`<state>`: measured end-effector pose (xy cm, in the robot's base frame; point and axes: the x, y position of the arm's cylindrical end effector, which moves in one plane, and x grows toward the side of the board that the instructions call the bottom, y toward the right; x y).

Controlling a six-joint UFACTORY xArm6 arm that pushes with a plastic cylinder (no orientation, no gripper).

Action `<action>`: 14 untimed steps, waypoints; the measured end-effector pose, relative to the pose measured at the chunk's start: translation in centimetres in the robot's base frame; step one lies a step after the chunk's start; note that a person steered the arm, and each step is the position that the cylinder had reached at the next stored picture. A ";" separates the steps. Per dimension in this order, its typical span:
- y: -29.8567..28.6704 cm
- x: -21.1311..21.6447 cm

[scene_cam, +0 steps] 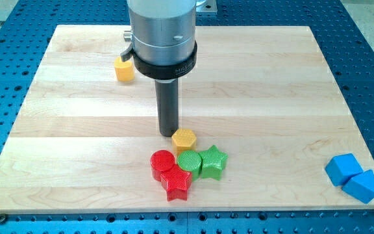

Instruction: Move the heart into the group of blocks

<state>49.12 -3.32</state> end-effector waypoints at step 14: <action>5.1 -17.0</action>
<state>32.17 1.74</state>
